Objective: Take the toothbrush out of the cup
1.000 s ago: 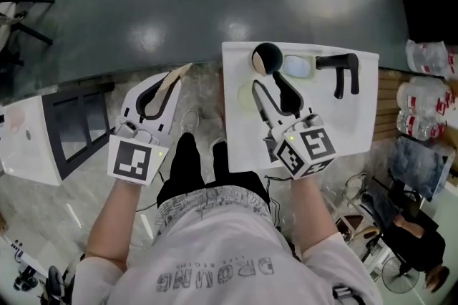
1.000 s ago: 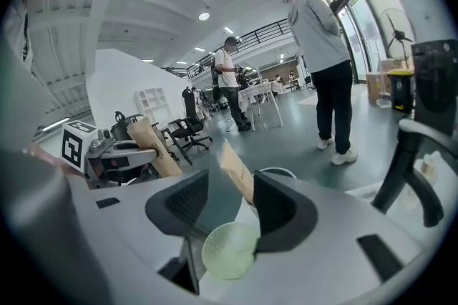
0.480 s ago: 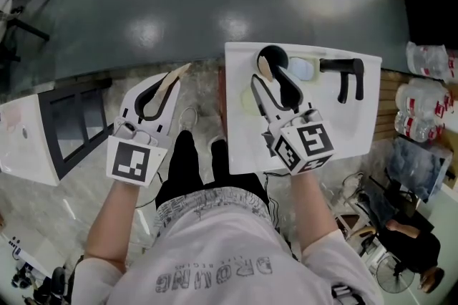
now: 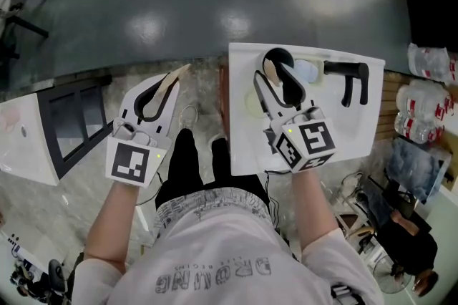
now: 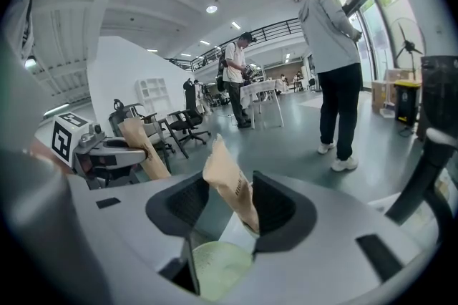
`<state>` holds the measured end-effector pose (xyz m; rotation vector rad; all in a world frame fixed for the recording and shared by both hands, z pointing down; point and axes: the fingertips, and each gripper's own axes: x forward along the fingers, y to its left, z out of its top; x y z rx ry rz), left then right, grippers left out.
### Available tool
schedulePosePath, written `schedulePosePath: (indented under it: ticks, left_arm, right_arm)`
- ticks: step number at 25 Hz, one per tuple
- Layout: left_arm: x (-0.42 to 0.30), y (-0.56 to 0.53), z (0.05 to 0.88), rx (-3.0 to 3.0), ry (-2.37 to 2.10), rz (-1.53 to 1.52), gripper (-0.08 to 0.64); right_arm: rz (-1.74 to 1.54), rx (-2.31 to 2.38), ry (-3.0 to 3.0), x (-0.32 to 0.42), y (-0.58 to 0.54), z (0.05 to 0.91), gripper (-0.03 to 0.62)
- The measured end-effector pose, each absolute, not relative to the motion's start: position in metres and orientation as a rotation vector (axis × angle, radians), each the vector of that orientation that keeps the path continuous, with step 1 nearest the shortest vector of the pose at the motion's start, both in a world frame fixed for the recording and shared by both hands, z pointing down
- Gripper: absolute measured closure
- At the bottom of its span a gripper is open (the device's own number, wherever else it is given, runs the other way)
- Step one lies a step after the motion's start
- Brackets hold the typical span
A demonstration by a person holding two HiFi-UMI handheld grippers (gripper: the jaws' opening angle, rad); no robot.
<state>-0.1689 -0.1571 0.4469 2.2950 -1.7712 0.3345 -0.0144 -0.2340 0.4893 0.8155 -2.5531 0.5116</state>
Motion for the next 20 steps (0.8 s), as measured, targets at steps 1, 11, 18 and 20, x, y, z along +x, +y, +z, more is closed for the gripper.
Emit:
schedulePosePath:
  ticks: [1,11,18,20]
  left_arm:
    - [-0.1689,-0.1571,0.4474,2.294,-1.770,0.333,0.505]
    - [-0.1703,-0.1595,0.4478,2.293,-1.767,0.320,0.505]
    - [-0.1696,-0.1606,0.4457,2.301,-1.762,0.325,0.505]
    - [-0.1693,-0.1604,0.4449,2.301,-1.764,0.322,0.505]
  right_arm:
    - [0.509,0.815,-2.553,-0.0152,-0.2341,0.4896,0.391]
    - [0.489,0.831,-2.540,-0.0172,-0.2368,0.4915,0.430]
    - [0.484,0.849,-2.538,-0.0152,-0.2389,0.4901,0.461]
    - [0.481,0.856,-2.539,-0.0136,-0.2393,0.4895,0.471]
